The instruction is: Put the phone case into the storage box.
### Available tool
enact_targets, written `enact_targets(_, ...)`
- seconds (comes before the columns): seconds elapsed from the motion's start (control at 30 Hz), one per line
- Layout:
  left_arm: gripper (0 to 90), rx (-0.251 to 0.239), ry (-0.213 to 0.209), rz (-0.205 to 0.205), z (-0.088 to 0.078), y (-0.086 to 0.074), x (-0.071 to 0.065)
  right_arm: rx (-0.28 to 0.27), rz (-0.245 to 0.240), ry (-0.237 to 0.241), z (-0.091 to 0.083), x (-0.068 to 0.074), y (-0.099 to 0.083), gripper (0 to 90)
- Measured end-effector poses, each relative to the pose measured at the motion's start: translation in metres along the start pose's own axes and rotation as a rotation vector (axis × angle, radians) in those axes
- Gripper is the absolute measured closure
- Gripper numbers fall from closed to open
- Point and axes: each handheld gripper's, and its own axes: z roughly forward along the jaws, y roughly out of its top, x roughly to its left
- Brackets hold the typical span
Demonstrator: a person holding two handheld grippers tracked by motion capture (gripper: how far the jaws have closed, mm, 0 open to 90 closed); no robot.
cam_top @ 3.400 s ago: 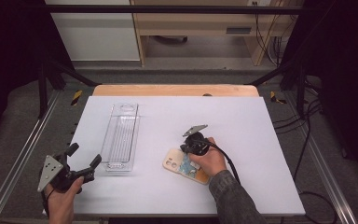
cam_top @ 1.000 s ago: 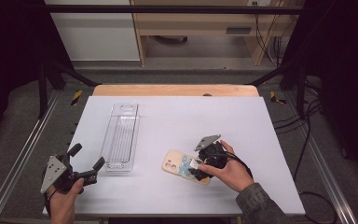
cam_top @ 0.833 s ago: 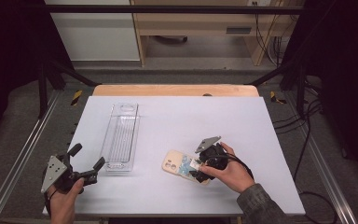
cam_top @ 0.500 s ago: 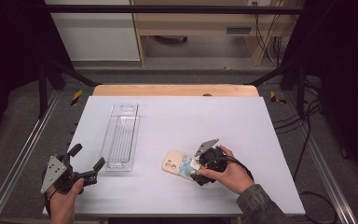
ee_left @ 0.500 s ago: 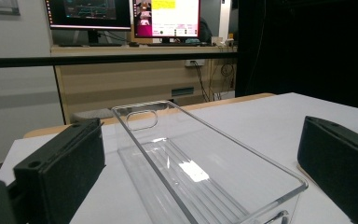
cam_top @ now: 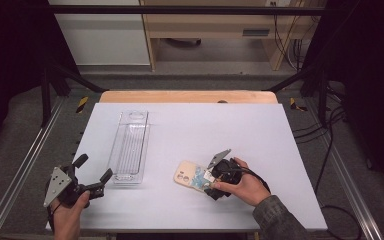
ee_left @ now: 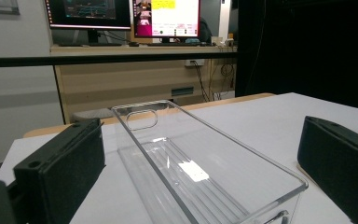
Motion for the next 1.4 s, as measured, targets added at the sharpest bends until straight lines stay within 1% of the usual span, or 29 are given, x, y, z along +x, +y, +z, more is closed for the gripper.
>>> enact_targets(0.43,0.5,0.001,-0.003,0.000,0.0003,0.0000,-0.0002,0.026,0.006,0.024,0.0066,-0.0014,-0.0015,6.0)
enact_targets(0.73,0.5,0.003,-0.006,0.003,0.0009,0.0000,-0.0009,0.028,0.007,0.032,0.0070,-0.0021,-0.0013,5.8)
enact_targets(1.1,0.5,0.004,-0.007,0.005,0.0009,-0.0001,-0.0012,0.036,-0.019,0.019,0.0072,-0.0002,-0.0008,6.9)
enact_targets(1.13,0.5,0.004,-0.007,0.005,0.0010,-0.0001,-0.0012,0.038,-0.027,0.017,0.0070,-0.0003,-0.0007,7.5)
enact_targets(1.23,0.5,0.004,-0.007,0.006,0.0010,-0.0001,-0.0011,0.043,-0.041,0.018,0.0067,-0.0002,-0.0006,8.3)
enact_targets(1.4,0.5,0.004,-0.006,0.006,0.0007,0.0000,-0.0010,0.046,-0.051,0.023,0.0063,-0.0001,-0.0005,9.3)
